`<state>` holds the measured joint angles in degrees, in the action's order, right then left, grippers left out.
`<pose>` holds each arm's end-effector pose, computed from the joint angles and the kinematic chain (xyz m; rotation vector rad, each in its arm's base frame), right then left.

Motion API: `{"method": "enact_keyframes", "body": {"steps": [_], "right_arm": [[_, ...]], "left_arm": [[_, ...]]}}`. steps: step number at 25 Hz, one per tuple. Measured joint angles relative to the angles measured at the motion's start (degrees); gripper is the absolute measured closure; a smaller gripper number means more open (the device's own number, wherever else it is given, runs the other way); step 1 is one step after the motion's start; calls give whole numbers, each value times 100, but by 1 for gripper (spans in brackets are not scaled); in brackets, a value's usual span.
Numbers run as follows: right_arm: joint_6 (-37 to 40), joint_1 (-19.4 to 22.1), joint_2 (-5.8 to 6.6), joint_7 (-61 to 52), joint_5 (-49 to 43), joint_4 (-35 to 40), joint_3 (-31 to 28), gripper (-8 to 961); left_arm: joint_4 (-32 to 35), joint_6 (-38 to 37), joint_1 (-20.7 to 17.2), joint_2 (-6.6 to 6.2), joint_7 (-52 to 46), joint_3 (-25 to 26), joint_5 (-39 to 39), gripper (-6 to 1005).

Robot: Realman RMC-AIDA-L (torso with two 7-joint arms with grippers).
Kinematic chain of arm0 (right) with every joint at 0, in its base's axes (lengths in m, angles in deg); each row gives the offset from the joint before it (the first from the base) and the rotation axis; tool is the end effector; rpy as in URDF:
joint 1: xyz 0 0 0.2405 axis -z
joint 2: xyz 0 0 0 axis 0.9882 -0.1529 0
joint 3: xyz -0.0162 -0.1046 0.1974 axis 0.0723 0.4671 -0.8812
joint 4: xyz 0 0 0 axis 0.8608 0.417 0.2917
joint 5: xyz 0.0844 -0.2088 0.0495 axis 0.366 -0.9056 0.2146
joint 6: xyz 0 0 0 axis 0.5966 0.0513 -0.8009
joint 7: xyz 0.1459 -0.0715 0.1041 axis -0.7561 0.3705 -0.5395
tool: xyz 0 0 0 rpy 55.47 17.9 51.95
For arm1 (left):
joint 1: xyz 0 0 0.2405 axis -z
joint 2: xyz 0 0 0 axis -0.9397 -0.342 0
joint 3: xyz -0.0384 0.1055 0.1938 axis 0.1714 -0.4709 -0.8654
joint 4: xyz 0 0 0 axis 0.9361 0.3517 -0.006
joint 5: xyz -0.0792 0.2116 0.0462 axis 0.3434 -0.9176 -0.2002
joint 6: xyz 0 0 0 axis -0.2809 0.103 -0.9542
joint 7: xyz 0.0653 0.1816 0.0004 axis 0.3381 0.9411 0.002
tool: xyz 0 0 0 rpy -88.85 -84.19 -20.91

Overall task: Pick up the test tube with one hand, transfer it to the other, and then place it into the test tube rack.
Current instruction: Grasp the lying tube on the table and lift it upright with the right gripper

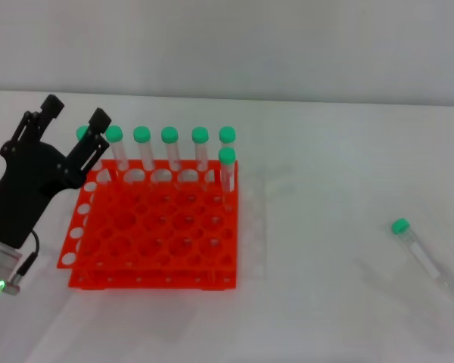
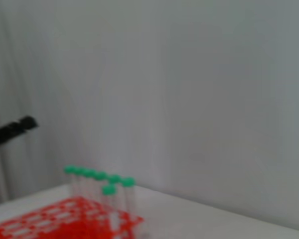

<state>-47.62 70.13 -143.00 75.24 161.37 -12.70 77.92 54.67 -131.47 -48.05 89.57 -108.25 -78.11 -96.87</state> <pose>0.3029 0.3068 0.0650 -2.2908 0.4923 0.8056 -0.2585 0.3357 0.0054 -1.7403 -0.4167 -1.1638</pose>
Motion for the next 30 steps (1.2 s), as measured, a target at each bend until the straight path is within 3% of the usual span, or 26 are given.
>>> {"method": "enact_keyframes", "body": {"steps": [7, 17, 22, 30], "right_arm": [[494, -547, -30, -565, 227, -735, 209, 83], [1215, -882, -42, -1834, 288, -292, 1502, 83], [1758, -1041, -27, -2919, -84, 644, 2060, 83], [2276, -1353, -41, -5851, -3036, 3168, 2776, 83]], "left_arm": [[3, 14, 106, -1, 80, 5, 423, 199], [4, 31, 134, -43, 95, -5, 423, 199], [4, 8, 70, -65, 152, -15, 376, 200], [8, -9, 23, -65, 195, 3, 419, 199]]}}
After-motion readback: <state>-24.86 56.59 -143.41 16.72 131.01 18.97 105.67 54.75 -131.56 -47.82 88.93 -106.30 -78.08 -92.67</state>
